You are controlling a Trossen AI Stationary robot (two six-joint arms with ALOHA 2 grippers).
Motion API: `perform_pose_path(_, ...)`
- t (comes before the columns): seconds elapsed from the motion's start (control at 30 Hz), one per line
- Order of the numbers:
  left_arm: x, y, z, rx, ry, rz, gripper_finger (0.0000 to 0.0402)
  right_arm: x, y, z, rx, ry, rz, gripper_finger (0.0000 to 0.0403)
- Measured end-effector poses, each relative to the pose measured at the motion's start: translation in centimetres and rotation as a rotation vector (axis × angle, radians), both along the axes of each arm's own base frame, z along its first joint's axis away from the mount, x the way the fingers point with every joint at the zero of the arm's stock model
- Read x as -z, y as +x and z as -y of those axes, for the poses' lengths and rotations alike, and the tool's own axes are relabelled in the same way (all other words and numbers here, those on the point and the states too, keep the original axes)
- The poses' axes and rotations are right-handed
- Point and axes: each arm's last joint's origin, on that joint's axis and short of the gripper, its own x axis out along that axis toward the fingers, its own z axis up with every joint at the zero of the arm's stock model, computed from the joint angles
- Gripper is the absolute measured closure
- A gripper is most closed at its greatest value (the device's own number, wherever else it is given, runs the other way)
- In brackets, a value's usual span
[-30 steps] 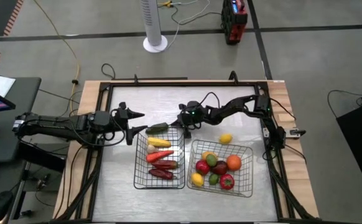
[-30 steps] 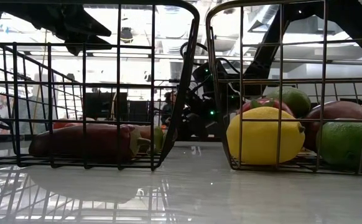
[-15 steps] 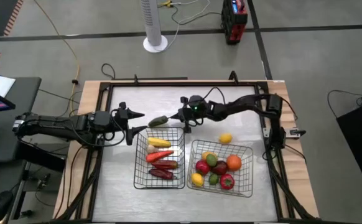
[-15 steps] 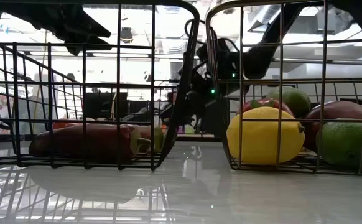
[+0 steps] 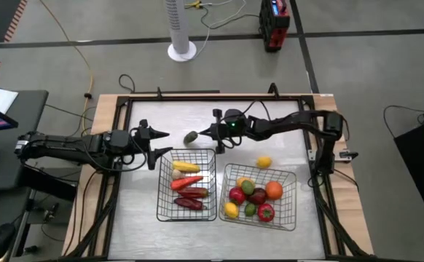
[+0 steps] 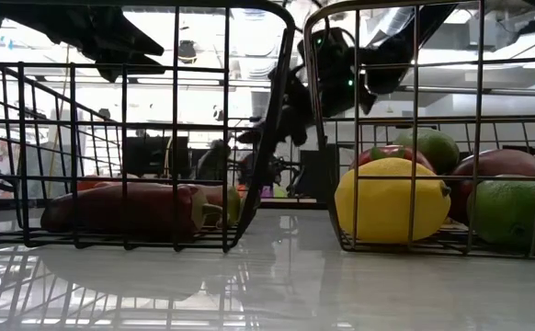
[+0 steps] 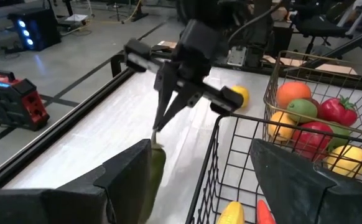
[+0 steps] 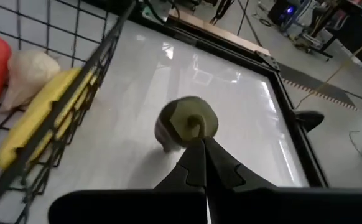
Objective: Sort produce into baskets
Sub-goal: Put the green pepper into the left wire basket
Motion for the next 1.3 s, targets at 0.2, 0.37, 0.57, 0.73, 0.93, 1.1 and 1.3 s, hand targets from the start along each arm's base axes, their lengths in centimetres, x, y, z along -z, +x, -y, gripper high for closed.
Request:
perform_pose_path(0.2,0.0,0.0,0.0,0.0,0.0,0.0,0.0139,-2.1,-0.7,-0.8,0.01,-0.054,-0.009,0.0387)
perform_pose_path(0.37,0.0,0.0,0.0,0.0,-0.001,0.001,0.0139,-4.0,-1.5,-1.7,0.005,-0.09,-0.005,0.0387)
perform_pose_path(0.57,0.0,0.0,0.0,-0.002,-0.007,0.003,0.0139,-6.4,-2.2,-2.9,-0.016,-0.092,0.049,0.0386)
perform_pose_path(0.73,0.0,0.0,0.0,0.006,-0.014,0.005,0.0139,-5.4,-2.2,-2.1,0.05,0.04,0.016,0.0328)
perform_pose_path(0.93,0.0,0.1,0.3,0.104,-0.067,0.009,0.0139,-2.4,-2.0,-0.2,0.112,0.15,-0.092,0.0217)
perform_pose_path(1.1,-0.1,0.1,0.1,0.042,-0.036,0.014,0.0139,-1.9,-2.5,1.6,0.1,0.219,-0.104,0.0155)
perform_pose_path(1.3,-0.1,0.0,0.0,0.003,-0.006,0.01,0.0139,-1.2,-3.4,3.5,0.068,0.312,-0.14,0.0145)
